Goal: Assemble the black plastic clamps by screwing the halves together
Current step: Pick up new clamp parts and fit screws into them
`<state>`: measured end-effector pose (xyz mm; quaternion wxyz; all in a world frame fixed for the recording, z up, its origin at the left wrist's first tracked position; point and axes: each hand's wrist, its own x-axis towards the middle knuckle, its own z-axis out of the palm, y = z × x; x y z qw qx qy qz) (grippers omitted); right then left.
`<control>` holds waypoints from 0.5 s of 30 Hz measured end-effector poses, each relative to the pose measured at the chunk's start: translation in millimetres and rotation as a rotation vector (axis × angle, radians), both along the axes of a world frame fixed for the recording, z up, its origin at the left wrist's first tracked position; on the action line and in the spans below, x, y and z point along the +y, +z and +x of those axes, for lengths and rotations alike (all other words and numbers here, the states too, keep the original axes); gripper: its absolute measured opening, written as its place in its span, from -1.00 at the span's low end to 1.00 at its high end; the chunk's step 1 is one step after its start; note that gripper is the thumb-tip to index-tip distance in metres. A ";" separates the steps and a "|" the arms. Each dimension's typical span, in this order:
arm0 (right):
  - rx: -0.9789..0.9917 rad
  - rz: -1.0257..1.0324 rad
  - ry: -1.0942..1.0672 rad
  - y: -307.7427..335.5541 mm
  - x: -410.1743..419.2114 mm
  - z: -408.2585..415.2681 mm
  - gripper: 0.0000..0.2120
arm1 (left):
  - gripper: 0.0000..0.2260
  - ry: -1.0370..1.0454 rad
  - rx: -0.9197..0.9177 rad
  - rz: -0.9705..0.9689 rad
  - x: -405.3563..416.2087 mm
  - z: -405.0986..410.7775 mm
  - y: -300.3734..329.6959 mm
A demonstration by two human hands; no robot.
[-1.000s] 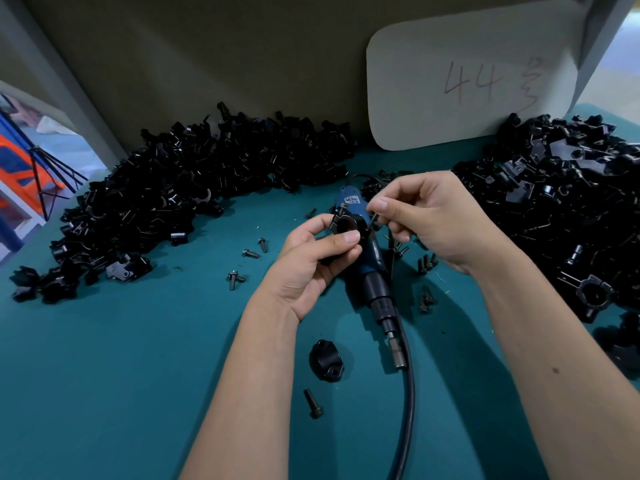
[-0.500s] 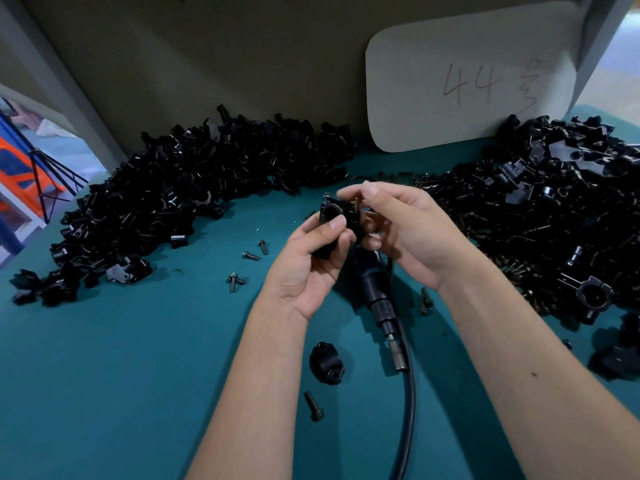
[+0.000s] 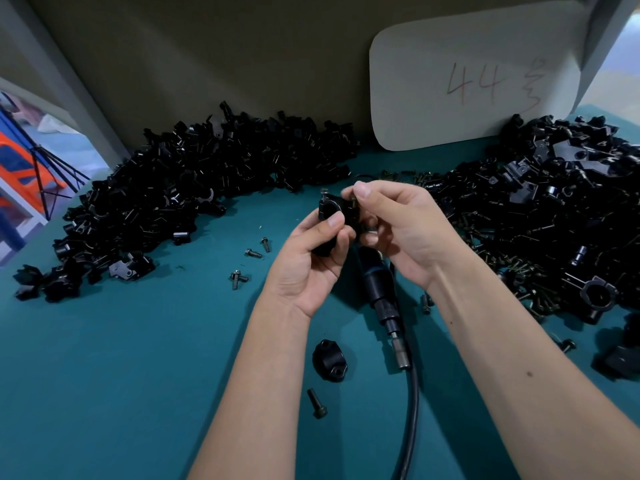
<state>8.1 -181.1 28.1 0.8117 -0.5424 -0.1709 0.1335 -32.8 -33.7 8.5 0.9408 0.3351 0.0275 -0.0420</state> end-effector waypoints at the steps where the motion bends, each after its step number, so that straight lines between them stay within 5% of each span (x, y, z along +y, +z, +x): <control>1: -0.003 -0.006 -0.034 0.2 2.0 -0.6 -0.85 | -0.79 0.005 0.003 0.005 -0.8 -0.1 -0.1; 9: -0.070 -0.090 -0.180 -0.2 8.0 -4.7 -0.88 | -0.87 0.036 0.002 0.064 2.2 -0.1 1.4; 12: -0.069 -0.128 -0.308 -3.0 11.4 -4.6 -0.74 | -0.83 0.031 -0.010 0.123 1.3 -0.4 0.9; 15: -0.064 -0.058 -0.154 -2.3 8.2 -5.6 -0.89 | -0.87 0.016 -0.009 0.110 0.0 -0.4 2.4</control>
